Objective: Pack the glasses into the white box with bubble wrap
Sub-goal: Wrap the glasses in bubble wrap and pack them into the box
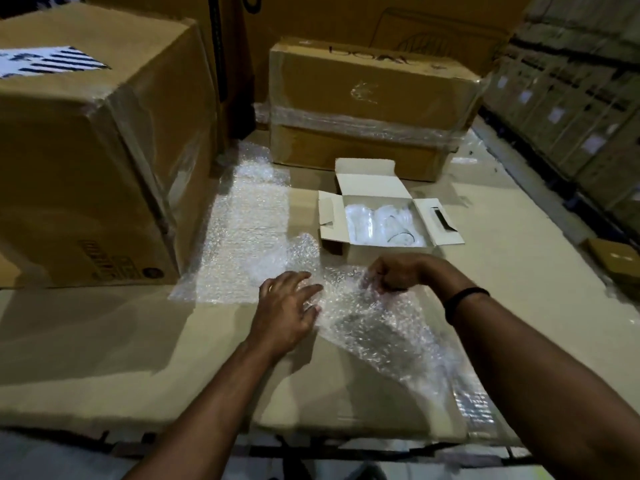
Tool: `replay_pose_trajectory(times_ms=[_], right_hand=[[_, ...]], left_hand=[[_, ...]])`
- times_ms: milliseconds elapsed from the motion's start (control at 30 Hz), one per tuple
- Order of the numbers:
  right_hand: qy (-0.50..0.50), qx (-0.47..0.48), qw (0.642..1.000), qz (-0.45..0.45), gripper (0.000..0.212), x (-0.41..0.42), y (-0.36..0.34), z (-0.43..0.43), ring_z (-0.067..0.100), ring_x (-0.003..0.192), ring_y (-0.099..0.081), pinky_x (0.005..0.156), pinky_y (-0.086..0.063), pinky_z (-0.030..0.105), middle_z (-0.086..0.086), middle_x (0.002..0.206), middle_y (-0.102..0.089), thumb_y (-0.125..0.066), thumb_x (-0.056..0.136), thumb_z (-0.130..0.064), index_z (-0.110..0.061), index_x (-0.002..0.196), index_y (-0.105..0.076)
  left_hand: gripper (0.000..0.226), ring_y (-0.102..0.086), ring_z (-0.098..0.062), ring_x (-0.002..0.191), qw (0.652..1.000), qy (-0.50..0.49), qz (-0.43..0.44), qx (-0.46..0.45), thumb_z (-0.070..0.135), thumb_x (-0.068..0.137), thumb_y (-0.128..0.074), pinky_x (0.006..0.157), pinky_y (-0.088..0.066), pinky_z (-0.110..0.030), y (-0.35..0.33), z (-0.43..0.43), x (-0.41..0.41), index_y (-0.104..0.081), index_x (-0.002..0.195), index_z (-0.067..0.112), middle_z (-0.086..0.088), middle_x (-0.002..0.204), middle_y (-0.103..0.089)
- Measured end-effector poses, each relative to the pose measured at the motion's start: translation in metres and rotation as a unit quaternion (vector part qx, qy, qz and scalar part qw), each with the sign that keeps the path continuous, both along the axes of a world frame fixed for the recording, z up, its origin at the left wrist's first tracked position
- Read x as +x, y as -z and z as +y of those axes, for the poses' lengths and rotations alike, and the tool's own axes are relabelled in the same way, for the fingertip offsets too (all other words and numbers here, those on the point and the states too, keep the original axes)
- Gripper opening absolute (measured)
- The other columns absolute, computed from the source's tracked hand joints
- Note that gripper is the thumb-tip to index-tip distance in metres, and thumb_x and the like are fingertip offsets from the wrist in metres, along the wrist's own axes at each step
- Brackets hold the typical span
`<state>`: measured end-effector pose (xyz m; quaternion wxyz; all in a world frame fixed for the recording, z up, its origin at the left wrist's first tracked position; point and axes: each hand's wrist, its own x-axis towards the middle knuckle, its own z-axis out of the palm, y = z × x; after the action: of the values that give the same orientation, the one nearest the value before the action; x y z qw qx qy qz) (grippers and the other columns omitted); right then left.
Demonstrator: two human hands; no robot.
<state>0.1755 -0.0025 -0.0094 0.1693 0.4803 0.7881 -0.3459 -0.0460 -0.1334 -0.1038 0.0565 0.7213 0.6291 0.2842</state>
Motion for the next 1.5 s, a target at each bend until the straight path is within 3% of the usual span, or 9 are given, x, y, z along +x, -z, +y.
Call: replay_pose_trajectory(times_ms=[233,333,500,700,867,1067,1233,1333,1500], right_hand=[[0.009,0.070,0.995,-0.076,0.036,0.047,0.013,0.006,0.017,0.086,-0.063,0.065,-0.048,0.023,0.003,0.101,-0.068,-0.057,0.087,0.004,-0.017,0.113,-0.070],[-0.007,0.242,0.967,-0.082,0.043,0.055,0.028,-0.003,0.027,0.109,-0.060,0.083,-0.049,0.032,0.006,0.119,-0.064,-0.063,0.084,-0.004,-0.019,0.124,-0.062],[0.040,0.412,0.906,0.094,0.049,0.053,0.056,-0.047,0.030,0.124,-0.049,0.103,-0.035,0.039,0.009,0.138,-0.054,-0.063,0.089,-0.025,-0.017,0.137,-0.052],[-0.011,0.323,0.945,0.047,0.070,0.058,0.102,-0.074,0.023,0.149,-0.012,0.119,-0.006,0.045,0.003,0.162,-0.016,-0.015,0.094,-0.058,-0.021,0.153,-0.020],[0.010,0.294,0.952,0.079,0.059,0.056,0.103,-0.069,0.020,0.149,-0.009,0.120,-0.003,0.044,-0.002,0.162,-0.016,-0.027,0.100,-0.051,-0.025,0.153,-0.022],[0.272,0.188,0.872,0.360,0.039,0.049,0.071,-0.059,0.019,0.086,-0.066,0.078,-0.054,0.035,-0.003,0.091,-0.068,-0.048,0.095,-0.051,-0.018,0.098,-0.068],[0.337,-0.034,0.845,0.414,0.048,0.033,0.037,-0.052,0.020,0.060,-0.066,0.050,-0.051,0.029,0.011,0.093,-0.068,-0.073,0.080,-0.051,-0.013,0.107,-0.062],[0.361,0.009,0.847,0.391,0.016,0.039,0.030,-0.049,0.022,0.060,-0.065,0.054,-0.055,0.033,0.012,0.082,-0.068,-0.073,0.083,-0.009,-0.014,0.094,-0.063],[0.401,0.006,0.823,0.403,0.033,0.092,0.027,-0.037,0.018,0.053,-0.066,0.045,-0.051,0.027,0.011,0.076,-0.066,-0.065,0.084,0.004,-0.007,0.114,-0.058]], left_hand=[[0.047,-0.042,-0.032,0.119,0.964,-0.255,0.049,-0.053,0.044,0.087,-0.058,0.095,-0.027,-0.046,-0.006,0.010,0.028,-0.058,0.128,0.023,-0.009,0.133,-0.053],[0.040,-0.045,-0.033,0.105,0.925,-0.349,0.087,-0.120,0.051,0.085,-0.058,0.087,-0.031,-0.042,-0.010,0.011,0.023,-0.066,0.111,0.022,-0.011,0.116,-0.059],[0.017,-0.047,-0.029,0.098,0.916,-0.378,0.068,-0.116,0.040,0.086,-0.061,0.081,-0.029,-0.040,-0.004,0.010,0.033,-0.069,0.096,0.029,-0.004,0.104,-0.063],[0.028,-0.061,-0.035,0.088,0.918,-0.376,-0.124,-0.018,0.036,0.089,-0.066,0.077,-0.044,-0.040,-0.010,-0.004,0.044,-0.050,0.109,0.024,-0.009,0.094,-0.067],[0.052,-0.067,-0.030,0.082,0.793,-0.357,-0.492,0.046,-0.004,0.082,-0.065,0.072,-0.058,-0.043,-0.015,-0.012,0.056,-0.052,0.114,0.036,-0.008,0.099,-0.066],[0.047,-0.069,-0.015,0.085,0.907,-0.202,-0.362,0.078,-0.007,0.081,-0.062,0.078,-0.056,-0.030,-0.012,-0.023,0.095,-0.063,0.091,0.039,0.000,0.093,-0.070],[0.034,-0.065,-0.008,0.083,0.959,-0.067,-0.266,0.069,0.001,0.076,-0.067,0.076,-0.056,-0.034,-0.006,-0.021,0.120,-0.071,0.096,0.028,0.007,0.092,-0.066],[0.029,-0.056,-0.005,0.082,0.972,-0.014,-0.215,0.089,0.030,0.075,-0.076,0.075,-0.050,-0.024,-0.010,-0.018,0.123,-0.071,0.102,0.023,0.007,0.098,-0.067],[0.059,-0.052,-0.014,0.101,0.969,-0.012,-0.203,0.139,0.068,0.092,-0.039,0.084,-0.040,-0.032,-0.013,-0.001,0.115,-0.069,0.111,0.022,0.009,0.114,-0.061]])
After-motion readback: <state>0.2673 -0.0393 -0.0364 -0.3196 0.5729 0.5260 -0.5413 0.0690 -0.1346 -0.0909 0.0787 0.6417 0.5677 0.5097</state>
